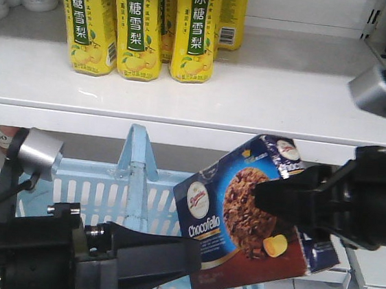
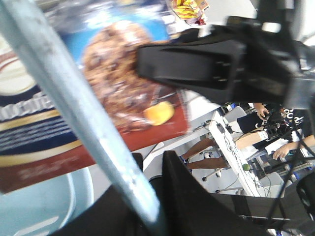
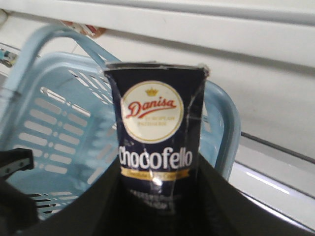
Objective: Left arm holds basket, right arm returns cookies
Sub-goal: 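Close the right gripper on the Chocofello box and lift it out, then carry the box up onto the shelf beside the yellow bottles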
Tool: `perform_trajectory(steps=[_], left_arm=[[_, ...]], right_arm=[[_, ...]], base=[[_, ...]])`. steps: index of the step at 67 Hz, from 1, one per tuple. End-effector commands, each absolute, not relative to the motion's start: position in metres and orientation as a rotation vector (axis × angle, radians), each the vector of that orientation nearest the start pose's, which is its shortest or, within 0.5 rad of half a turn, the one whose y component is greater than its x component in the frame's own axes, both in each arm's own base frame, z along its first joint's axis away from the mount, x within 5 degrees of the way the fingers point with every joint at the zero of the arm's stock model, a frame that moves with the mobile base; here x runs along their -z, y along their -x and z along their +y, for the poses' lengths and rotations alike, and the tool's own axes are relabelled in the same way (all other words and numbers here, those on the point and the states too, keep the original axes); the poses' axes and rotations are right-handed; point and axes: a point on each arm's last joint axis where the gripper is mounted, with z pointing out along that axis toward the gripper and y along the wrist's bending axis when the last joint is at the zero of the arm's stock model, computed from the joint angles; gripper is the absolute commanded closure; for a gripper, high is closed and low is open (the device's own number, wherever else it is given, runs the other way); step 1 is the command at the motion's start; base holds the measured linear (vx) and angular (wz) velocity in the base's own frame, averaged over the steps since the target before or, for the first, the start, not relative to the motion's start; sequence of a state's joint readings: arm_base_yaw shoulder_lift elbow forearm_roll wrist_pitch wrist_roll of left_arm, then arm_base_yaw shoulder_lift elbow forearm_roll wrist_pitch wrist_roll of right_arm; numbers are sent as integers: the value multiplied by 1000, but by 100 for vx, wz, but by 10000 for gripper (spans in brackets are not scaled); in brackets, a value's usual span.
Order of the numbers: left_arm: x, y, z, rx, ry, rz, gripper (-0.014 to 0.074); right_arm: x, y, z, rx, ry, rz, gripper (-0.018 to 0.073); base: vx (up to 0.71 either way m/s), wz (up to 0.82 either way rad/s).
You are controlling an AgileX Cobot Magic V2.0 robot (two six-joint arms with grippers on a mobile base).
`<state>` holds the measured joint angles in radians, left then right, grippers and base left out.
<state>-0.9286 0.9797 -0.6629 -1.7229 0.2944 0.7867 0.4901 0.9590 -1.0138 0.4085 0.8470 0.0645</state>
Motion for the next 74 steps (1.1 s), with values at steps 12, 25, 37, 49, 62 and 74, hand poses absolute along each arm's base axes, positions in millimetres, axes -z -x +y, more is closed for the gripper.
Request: perform_trajectory(steps=[12, 25, 37, 49, 62, 74], left_arm=[[-345, -101, -183, 1623, -214, 1977, 603], [-345, -101, -183, 1623, -214, 1977, 603], [-345, -101, -183, 1623, -214, 1977, 603], [-345, -101, -183, 1623, -214, 1977, 603], [-345, -101, -183, 1623, -214, 1977, 603], [-345, -101, -183, 1623, -214, 1977, 603]], right_arm=[[-446, -116, 80, -766, 262, 1840, 314], [-468, -106, 61, -656, 205, 1595, 314], [-476, -106, 52, -538, 181, 1502, 314], [-478, -110, 44, -392, 176, 1459, 314], [-474, -126, 40, -257, 111, 1486, 314], [-466, -155, 47, -164, 86, 1516, 314]], base=[[0, 0], [0, 0], [0, 0], [0, 0], [0, 0], [0, 0]])
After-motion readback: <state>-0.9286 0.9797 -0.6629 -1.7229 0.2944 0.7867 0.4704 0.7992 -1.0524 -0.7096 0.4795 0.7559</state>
